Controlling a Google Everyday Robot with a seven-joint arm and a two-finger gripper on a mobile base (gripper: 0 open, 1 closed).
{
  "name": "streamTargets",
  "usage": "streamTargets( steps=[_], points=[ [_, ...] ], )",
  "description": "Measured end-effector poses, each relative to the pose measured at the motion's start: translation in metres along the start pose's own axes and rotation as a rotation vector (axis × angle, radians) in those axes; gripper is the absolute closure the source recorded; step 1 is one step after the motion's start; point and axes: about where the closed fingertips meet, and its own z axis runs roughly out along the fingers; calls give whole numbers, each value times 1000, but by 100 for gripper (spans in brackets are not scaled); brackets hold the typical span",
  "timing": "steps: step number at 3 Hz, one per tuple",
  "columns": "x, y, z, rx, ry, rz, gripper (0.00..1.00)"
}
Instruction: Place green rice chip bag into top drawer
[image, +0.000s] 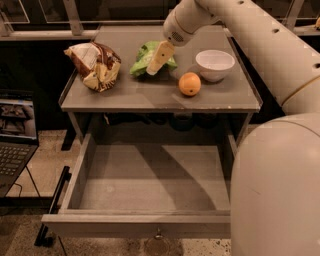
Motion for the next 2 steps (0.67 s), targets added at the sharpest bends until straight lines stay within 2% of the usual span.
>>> streamTargets(
  steps=[2],
  points=[
    [10,-10,14,19,0,-74,0]
  ],
)
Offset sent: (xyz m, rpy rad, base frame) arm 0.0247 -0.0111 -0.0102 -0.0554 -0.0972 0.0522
